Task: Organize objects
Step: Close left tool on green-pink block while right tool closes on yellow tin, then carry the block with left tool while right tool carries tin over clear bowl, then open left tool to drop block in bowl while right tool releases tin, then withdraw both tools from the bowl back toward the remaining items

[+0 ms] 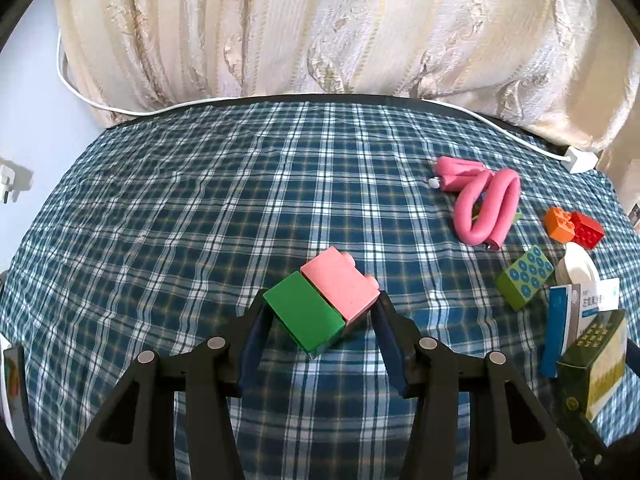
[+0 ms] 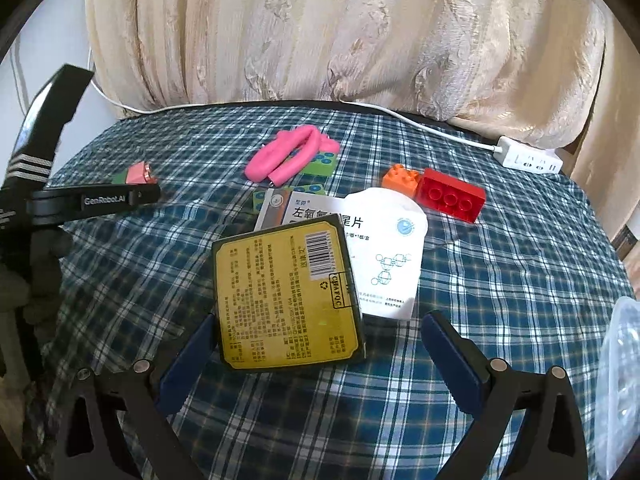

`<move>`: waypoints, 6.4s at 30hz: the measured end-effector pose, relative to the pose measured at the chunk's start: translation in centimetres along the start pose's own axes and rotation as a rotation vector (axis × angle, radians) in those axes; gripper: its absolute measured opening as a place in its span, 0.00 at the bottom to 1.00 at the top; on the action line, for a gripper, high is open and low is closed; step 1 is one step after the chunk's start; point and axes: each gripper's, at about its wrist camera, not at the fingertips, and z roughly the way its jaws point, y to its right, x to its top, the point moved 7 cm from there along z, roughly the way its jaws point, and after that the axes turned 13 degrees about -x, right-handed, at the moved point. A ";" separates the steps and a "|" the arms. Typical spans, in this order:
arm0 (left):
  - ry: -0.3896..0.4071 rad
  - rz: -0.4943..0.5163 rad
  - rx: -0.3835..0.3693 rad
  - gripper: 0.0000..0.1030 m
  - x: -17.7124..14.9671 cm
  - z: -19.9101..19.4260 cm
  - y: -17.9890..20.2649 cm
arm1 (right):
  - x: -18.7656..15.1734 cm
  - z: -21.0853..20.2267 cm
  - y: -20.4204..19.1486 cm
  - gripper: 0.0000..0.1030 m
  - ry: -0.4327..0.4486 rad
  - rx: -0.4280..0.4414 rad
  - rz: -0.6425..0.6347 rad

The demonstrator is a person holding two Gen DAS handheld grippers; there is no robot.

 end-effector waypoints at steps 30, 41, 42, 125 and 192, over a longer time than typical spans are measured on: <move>-0.017 0.045 -0.026 0.50 -0.7 0.3 2.8 | -2.4 -1.6 3.8 0.72 -0.016 0.025 0.143; -0.002 0.098 -0.090 0.50 -1.4 -1.5 8.2 | -3.7 -2.9 8.6 0.72 -0.005 0.002 0.247; -0.002 0.105 -0.096 0.50 -1.4 -1.6 8.8 | -3.8 -2.9 9.1 0.72 -0.004 -0.001 0.257; -0.162 0.564 -0.576 0.58 -5.3 0.9 49.0 | -11.3 -4.5 39.3 0.72 0.020 -0.296 0.639; -0.083 0.210 -0.341 0.70 -2.7 -0.3 24.4 | -4.0 -3.4 24.4 0.87 0.021 -0.089 0.553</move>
